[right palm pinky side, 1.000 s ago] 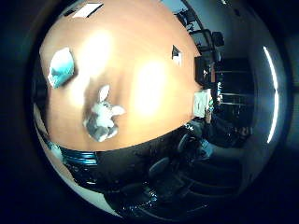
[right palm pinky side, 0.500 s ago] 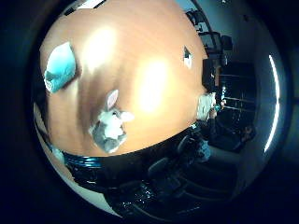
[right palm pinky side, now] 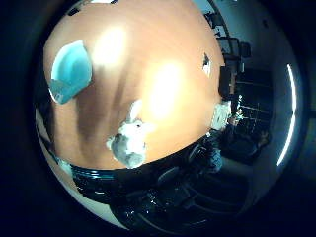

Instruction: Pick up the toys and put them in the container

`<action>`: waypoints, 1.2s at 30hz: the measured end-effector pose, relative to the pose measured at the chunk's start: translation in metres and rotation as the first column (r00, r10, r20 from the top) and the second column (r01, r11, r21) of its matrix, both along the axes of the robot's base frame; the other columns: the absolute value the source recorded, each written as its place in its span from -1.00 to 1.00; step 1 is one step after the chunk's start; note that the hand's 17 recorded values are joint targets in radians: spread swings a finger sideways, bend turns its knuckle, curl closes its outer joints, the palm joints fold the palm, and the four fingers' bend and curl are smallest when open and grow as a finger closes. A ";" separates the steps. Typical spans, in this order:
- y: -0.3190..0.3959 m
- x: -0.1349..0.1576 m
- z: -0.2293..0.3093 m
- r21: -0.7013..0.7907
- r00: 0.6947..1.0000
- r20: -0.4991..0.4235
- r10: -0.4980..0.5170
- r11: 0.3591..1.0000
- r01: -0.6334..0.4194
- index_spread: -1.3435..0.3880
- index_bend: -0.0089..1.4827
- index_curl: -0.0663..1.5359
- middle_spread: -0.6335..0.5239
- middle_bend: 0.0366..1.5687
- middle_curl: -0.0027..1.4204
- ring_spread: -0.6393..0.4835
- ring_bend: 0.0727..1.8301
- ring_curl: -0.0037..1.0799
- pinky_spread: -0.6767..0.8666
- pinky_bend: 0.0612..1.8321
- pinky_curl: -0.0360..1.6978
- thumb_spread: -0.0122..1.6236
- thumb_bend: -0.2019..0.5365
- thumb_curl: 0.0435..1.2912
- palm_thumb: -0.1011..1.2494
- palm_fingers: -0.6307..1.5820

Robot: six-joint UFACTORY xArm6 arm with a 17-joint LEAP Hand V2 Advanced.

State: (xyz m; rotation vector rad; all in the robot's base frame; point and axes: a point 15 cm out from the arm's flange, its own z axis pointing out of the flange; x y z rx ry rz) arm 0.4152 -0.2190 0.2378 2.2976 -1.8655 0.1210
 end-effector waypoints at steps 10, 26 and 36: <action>0.008 0.006 -0.033 0.015 1.000 -0.017 -0.001 1.000 0.002 0.11 -0.76 -0.55 -0.11 -0.71 -0.47 0.15 -0.67 -0.54 0.35 -0.62 -0.69 0.23 -0.52 -0.54 0.25 -0.15; 0.008 0.011 -0.073 0.035 0.998 -0.054 -0.009 0.999 0.011 0.10 -0.76 -0.54 -0.12 -0.70 -0.46 0.10 -0.67 -0.53 0.35 -0.65 -0.69 0.23 -0.51 -0.53 0.28 -0.12; 0.010 0.013 -0.073 0.027 0.999 -0.053 0.002 1.000 0.000 0.08 -0.76 -0.51 -0.42 -0.41 -0.32 -0.37 -0.34 -0.38 -0.12 -0.53 -0.71 0.21 -0.51 -0.51 0.35 0.38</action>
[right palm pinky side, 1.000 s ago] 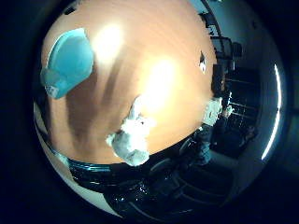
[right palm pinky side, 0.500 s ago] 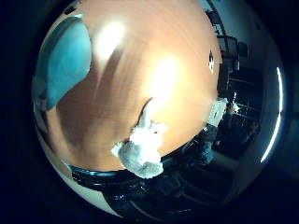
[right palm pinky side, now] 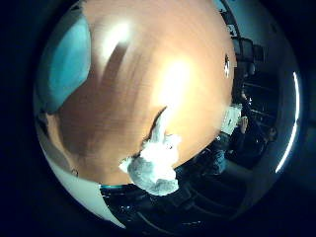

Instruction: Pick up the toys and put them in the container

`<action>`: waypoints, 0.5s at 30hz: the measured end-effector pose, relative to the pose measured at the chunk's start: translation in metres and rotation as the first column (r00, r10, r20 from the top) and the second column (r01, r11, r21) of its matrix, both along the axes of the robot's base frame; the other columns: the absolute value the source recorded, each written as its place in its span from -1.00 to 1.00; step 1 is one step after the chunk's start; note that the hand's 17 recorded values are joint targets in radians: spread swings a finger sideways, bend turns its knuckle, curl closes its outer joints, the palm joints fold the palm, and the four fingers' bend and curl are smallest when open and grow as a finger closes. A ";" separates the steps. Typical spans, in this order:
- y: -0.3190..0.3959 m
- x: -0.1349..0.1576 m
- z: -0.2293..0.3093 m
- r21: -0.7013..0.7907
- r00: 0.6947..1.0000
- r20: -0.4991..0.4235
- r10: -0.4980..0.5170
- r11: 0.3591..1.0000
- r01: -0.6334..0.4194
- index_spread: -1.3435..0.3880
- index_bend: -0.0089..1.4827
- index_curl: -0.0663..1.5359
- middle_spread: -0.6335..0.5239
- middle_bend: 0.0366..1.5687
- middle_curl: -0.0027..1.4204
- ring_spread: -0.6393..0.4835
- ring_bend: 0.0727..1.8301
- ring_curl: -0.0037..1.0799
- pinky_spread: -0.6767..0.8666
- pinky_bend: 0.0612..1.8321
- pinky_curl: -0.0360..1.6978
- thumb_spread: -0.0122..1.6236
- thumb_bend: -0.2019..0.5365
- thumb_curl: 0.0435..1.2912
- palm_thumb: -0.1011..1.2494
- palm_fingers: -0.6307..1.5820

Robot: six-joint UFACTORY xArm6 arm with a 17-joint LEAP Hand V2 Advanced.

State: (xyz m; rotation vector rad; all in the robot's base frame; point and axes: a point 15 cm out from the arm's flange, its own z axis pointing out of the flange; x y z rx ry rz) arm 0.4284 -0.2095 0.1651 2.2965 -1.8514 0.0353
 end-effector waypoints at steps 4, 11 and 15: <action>0.000 0.001 0.007 -0.006 1.000 0.011 0.006 1.000 -0.006 0.00 -0.51 -0.34 -0.50 -0.17 -0.13 -0.45 -0.07 -0.15 -0.57 -0.13 -0.56 0.20 -0.50 -0.49 0.43 0.70; -0.005 0.000 0.025 -0.020 0.999 0.035 0.017 1.000 -0.016 0.07 0.19 0.07 -0.41 0.37 0.20 -0.35 0.37 0.21 -0.47 0.34 -0.28 0.18 -0.45 -0.37 0.68 0.63; -0.011 -0.004 0.039 -0.027 0.999 0.048 0.013 1.000 -0.012 0.14 0.34 0.19 -0.33 0.52 0.30 -0.31 0.47 0.33 -0.41 0.44 -0.16 0.17 -0.47 -0.27 0.79 0.55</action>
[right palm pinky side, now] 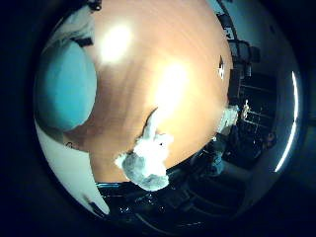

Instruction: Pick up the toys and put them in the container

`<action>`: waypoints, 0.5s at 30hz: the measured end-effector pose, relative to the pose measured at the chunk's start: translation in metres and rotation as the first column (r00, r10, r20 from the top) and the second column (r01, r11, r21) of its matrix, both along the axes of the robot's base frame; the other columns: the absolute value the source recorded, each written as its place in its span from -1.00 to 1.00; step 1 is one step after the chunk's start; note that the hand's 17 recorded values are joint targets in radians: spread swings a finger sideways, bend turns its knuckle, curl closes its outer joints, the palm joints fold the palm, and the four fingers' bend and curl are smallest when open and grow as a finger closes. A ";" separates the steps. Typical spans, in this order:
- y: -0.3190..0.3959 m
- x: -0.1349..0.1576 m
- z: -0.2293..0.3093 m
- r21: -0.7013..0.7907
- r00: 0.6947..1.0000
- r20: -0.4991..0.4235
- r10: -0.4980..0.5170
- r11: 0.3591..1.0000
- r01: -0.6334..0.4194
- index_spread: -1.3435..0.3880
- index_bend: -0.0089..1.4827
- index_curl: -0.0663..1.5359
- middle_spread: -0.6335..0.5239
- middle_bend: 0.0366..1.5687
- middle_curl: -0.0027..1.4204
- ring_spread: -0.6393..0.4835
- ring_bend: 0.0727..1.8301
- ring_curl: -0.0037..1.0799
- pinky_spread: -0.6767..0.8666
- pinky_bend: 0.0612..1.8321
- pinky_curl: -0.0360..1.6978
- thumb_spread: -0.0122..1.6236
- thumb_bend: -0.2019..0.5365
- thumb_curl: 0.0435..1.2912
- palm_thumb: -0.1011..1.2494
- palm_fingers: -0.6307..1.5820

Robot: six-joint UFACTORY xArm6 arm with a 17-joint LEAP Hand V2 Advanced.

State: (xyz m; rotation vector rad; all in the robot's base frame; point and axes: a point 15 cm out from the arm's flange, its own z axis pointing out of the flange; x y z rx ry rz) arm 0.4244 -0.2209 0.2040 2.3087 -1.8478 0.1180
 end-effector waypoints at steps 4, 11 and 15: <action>0.003 -0.013 0.016 0.003 1.000 -0.020 -0.011 1.000 0.011 0.19 0.38 0.24 -0.29 0.57 0.35 -0.30 0.49 0.40 -0.37 0.45 -0.06 0.13 -0.49 -0.16 0.81 0.50; 0.012 -0.048 0.075 -0.004 0.999 -0.026 -0.035 0.999 0.034 0.22 0.40 0.30 -0.25 0.60 0.38 -0.30 0.49 0.47 -0.36 0.42 0.06 0.04 -0.50 -0.01 0.78 0.47; 0.018 -0.063 0.116 -0.018 0.999 -0.001 -0.038 0.999 0.038 0.22 0.39 0.31 -0.24 0.60 0.38 -0.30 0.49 0.49 -0.36 0.39 0.12 0.01 -0.50 0.05 0.77 0.47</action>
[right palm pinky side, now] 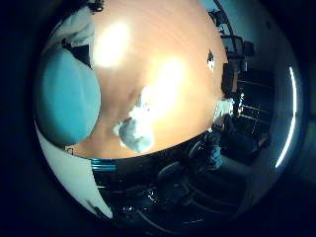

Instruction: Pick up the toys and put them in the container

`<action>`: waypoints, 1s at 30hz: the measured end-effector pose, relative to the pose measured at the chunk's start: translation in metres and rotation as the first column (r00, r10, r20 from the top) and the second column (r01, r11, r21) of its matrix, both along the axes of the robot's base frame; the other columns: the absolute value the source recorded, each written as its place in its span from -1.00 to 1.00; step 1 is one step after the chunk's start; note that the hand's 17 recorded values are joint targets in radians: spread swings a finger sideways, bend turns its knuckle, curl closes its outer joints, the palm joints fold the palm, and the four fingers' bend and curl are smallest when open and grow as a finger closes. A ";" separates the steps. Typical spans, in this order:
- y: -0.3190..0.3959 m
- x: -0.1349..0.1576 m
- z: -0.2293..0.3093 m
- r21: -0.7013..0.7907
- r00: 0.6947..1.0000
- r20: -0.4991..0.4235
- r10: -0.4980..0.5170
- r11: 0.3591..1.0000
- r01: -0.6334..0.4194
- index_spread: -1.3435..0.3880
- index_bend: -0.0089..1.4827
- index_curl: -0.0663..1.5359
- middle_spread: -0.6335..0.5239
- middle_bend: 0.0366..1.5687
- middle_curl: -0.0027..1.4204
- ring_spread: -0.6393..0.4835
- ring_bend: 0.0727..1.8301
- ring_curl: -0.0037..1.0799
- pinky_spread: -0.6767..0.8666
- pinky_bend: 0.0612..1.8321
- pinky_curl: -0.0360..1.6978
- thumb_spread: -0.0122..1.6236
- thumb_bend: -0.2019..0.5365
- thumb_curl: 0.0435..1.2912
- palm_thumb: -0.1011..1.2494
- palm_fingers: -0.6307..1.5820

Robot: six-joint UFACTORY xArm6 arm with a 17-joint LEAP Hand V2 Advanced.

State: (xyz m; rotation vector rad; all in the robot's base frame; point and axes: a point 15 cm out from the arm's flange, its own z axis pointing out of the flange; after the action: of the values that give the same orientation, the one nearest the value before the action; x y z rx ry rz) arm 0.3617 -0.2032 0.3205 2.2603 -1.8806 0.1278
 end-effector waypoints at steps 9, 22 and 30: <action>0.031 -0.010 0.103 -0.027 0.995 0.095 0.027 0.999 -0.025 0.23 0.37 0.34 -0.24 0.60 0.38 -0.30 0.47 0.53 -0.37 0.33 0.21 -0.02 -0.50 0.14 0.74 0.47; 0.188 -0.008 0.165 0.042 0.965 0.168 0.203 0.976 -0.213 0.23 0.33 0.36 -0.24 0.57 0.39 -0.31 0.43 0.56 -0.39 0.26 0.30 -0.04 -0.51 0.19 0.73 0.49; 0.287 -0.020 0.157 0.064 0.937 0.162 0.310 0.944 -0.324 0.22 0.31 0.36 -0.25 0.55 0.40 -0.32 0.42 0.58 -0.40 0.23 0.32 -0.04 -0.50 0.21 0.72 0.50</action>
State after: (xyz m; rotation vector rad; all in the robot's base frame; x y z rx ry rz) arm 0.3414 0.0836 0.4776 2.6720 -1.5979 0.2727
